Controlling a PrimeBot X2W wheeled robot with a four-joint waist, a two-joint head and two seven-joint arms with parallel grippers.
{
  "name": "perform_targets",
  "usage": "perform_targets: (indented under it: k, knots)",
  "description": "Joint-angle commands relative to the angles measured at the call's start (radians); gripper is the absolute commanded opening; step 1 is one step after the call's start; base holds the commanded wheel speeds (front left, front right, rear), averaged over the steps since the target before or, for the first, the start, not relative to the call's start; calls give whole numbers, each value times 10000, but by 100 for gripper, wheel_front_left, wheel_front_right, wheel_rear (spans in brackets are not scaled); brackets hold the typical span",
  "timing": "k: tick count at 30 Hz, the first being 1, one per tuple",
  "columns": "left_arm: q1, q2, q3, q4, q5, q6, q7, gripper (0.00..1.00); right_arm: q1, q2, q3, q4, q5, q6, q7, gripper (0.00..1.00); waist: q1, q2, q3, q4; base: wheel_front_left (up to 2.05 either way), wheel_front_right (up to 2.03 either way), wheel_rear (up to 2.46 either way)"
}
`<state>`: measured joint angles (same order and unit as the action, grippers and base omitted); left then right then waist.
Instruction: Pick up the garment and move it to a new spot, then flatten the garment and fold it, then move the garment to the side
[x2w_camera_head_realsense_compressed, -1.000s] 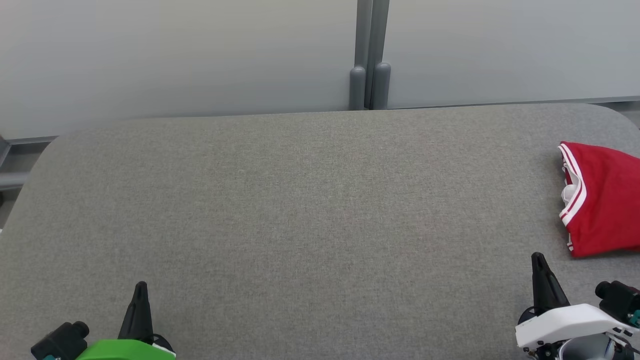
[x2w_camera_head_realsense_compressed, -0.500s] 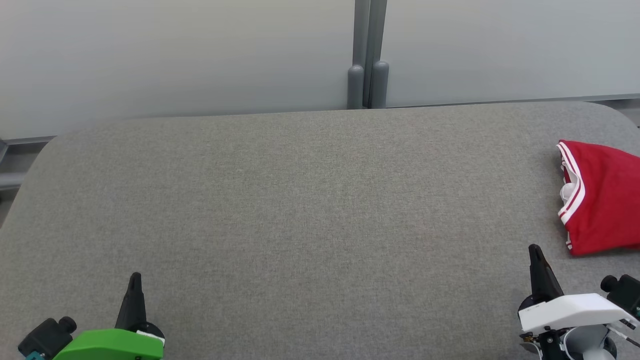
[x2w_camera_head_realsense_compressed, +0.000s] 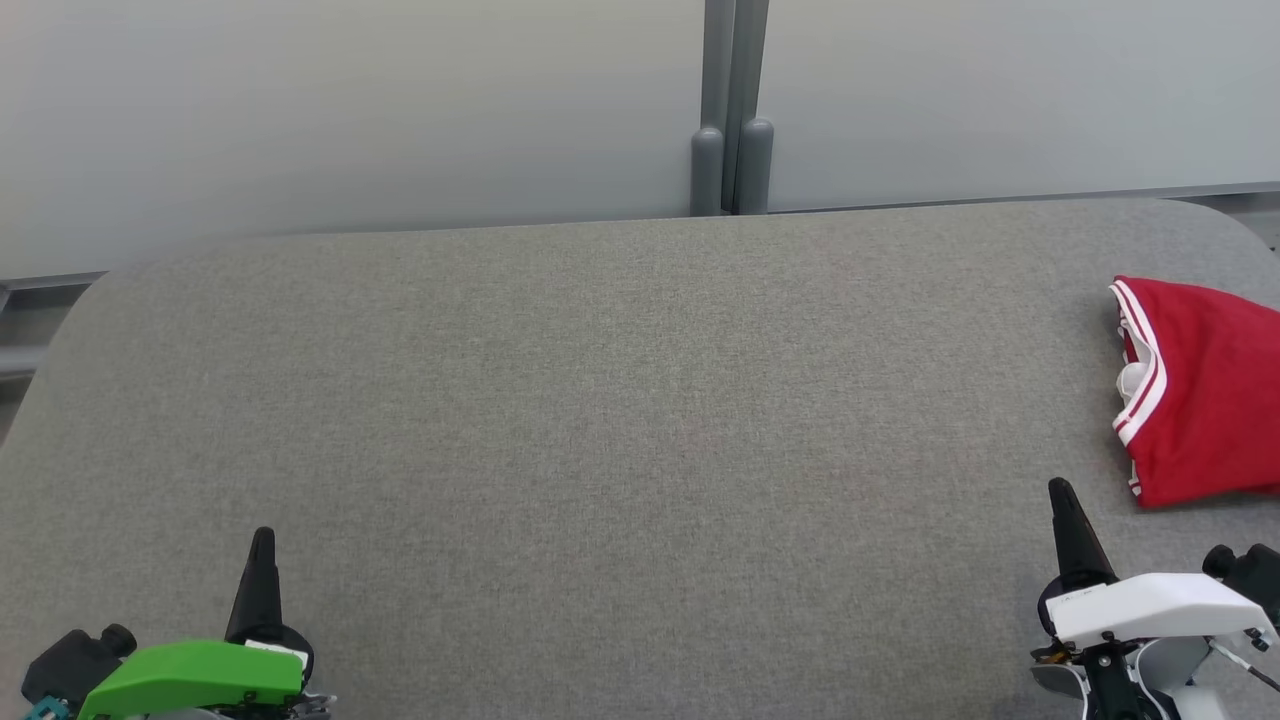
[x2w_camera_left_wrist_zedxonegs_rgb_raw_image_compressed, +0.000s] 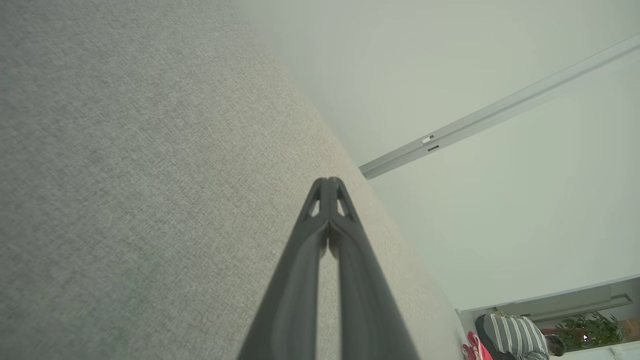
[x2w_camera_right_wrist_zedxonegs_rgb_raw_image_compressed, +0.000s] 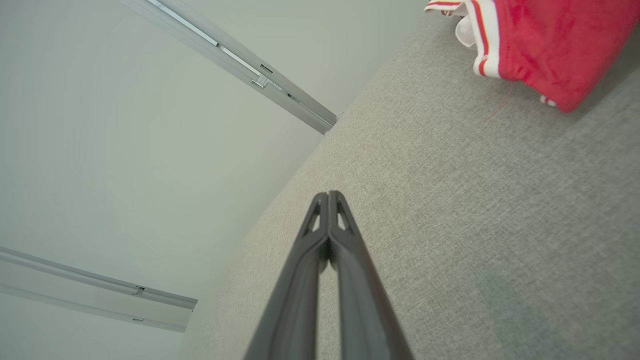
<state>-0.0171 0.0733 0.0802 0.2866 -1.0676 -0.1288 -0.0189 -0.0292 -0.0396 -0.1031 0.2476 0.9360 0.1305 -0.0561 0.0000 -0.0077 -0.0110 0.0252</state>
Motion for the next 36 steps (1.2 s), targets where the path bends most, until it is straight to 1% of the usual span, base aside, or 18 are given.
perform_targets:
  k: [1, 15, 36]
  knots:
    - [-325, 1, 84, -153, -299, -16, 65, 0, -295, -70, 27, -64, 364, 7, 72, 0, 0, 35, 3, -5, 0, 0, 0]
    - [-534, -66, 293, -192, -1716, -20, 506, 0, -521, -89, 102, 17, 2139, 6, 455, 0, 0, 44, 35, -60, 0, 0, 0]
    - [-799, -129, 519, -243, -3305, -26, 1003, 0, -804, -109, 193, 115, 4155, 5, 886, 0, 0, 57, 77, -132, 0, 0, 0]
